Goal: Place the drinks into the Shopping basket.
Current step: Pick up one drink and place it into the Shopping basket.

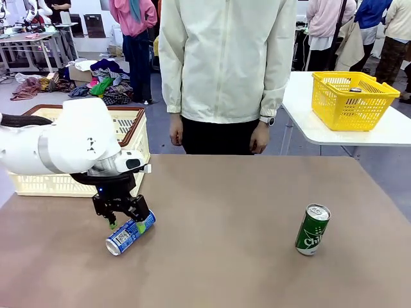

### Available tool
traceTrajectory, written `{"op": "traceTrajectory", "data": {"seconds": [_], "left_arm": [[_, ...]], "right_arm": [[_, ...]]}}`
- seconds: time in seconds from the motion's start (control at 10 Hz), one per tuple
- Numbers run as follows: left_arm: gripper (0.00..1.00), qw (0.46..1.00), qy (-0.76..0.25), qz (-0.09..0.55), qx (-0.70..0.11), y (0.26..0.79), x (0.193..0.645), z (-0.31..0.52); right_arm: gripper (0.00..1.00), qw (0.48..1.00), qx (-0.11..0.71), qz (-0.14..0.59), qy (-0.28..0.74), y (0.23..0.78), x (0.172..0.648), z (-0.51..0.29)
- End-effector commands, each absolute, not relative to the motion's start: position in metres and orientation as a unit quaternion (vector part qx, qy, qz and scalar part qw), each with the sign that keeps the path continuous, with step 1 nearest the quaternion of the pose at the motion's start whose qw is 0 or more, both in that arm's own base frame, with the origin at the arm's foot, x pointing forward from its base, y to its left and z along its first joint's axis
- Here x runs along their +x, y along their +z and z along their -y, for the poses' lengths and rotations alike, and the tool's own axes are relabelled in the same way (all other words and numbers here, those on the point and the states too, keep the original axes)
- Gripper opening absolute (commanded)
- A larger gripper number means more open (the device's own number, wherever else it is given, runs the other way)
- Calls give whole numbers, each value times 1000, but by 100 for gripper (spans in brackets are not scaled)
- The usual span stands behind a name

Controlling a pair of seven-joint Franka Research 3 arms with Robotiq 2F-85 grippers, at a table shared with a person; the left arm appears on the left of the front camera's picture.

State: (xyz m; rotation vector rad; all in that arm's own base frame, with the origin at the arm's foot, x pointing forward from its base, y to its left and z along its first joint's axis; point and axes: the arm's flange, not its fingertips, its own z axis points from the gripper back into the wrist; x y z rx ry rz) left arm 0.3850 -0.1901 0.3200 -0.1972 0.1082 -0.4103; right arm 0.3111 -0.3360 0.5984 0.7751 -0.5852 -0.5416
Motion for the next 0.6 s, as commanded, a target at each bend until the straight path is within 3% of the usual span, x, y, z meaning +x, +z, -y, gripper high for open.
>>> {"op": "traceTrajectory", "data": {"seconds": [0.0, 0.4, 0.5], "left_arm": [[100, 966, -242, -35, -87, 314, 388, 194], [100, 959, -268, -60, -76, 302, 391, 200], [47, 956, -278, -56, -76, 305, 392, 200]], "right_arm": [[100, 846, 373, 283, -255, 603, 316, 335], [100, 846, 373, 283, -255, 603, 316, 335], [100, 846, 373, 283, -255, 603, 316, 335]]}}
